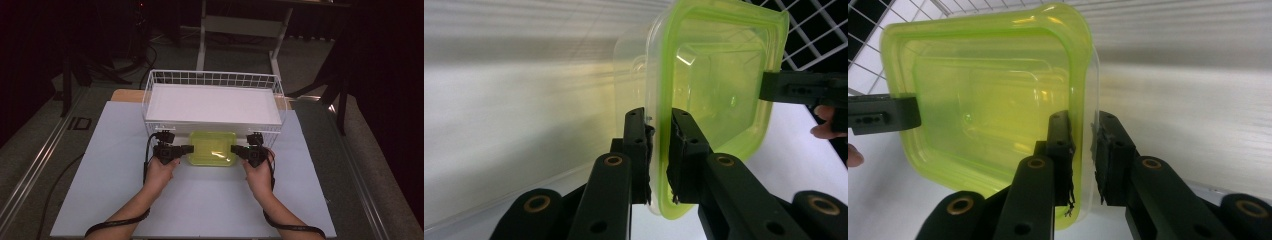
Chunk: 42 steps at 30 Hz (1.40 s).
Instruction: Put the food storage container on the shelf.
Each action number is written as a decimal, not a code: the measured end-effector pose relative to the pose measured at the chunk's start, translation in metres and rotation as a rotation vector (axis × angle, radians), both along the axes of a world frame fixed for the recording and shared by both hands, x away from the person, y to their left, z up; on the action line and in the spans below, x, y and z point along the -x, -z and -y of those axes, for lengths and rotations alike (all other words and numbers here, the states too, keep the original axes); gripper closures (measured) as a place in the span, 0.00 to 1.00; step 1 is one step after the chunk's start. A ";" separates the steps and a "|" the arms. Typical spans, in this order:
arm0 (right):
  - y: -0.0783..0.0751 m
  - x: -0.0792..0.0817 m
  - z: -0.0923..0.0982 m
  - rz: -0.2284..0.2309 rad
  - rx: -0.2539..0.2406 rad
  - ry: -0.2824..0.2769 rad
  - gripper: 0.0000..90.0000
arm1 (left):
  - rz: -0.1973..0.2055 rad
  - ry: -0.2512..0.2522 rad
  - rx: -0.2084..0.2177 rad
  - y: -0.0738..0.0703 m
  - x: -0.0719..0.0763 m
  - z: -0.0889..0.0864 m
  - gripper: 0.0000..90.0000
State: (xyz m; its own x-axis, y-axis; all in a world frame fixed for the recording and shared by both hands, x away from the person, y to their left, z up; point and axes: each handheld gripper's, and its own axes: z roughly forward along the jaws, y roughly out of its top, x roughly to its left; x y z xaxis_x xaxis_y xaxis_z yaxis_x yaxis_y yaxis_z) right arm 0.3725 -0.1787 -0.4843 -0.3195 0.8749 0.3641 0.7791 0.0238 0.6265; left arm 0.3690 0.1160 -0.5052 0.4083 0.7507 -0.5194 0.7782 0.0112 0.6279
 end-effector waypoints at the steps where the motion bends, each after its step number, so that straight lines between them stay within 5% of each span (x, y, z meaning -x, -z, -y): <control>1: 0.001 -0.001 0.000 0.001 -0.009 -0.001 0.87 | -0.007 0.003 0.013 0.002 -0.001 -0.002 0.90; 9: 0.003 -0.006 -0.002 0.054 -0.004 0.010 0.85 | 0.033 -0.005 0.030 0.005 -0.005 -0.002 0.85; 15: 0.005 -0.008 -0.003 0.070 0.037 0.023 0.82 | 0.111 -0.034 -0.059 0.004 -0.007 0.003 0.79; 21: 0.008 -0.010 -0.006 0.080 0.029 0.015 0.76 | 0.158 -0.036 -0.057 0.009 -0.009 0.003 0.75; 25: 0.013 -0.009 -0.007 0.142 0.056 0.010 0.69 | 0.211 -0.057 -0.095 0.011 -0.008 0.007 0.66; 28: 0.013 -0.008 -0.009 0.166 0.075 0.002 0.68 | 0.233 -0.066 -0.078 0.013 -0.007 0.006 0.63; 32: 0.011 -0.006 -0.012 0.194 0.086 -0.025 0.61 | 0.252 -0.083 -0.057 0.010 -0.004 0.004 0.61; 37: 0.000 0.006 -0.015 0.262 0.117 -0.069 0.56 | 0.250 -0.057 -0.038 0.004 0.004 0.000 0.57; 42: -0.007 0.023 -0.018 0.284 0.119 -0.121 0.57 | 0.254 -0.023 -0.053 0.001 0.016 -0.004 0.50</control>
State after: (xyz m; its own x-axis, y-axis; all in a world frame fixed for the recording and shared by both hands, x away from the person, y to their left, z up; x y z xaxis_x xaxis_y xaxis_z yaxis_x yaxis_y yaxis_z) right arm 0.3491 -0.1610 -0.4771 -0.4979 0.8554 0.1430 0.5608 0.1918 0.8054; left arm 0.3534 0.1198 -0.5061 0.5028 0.7849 -0.3622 0.5953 -0.0106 0.8034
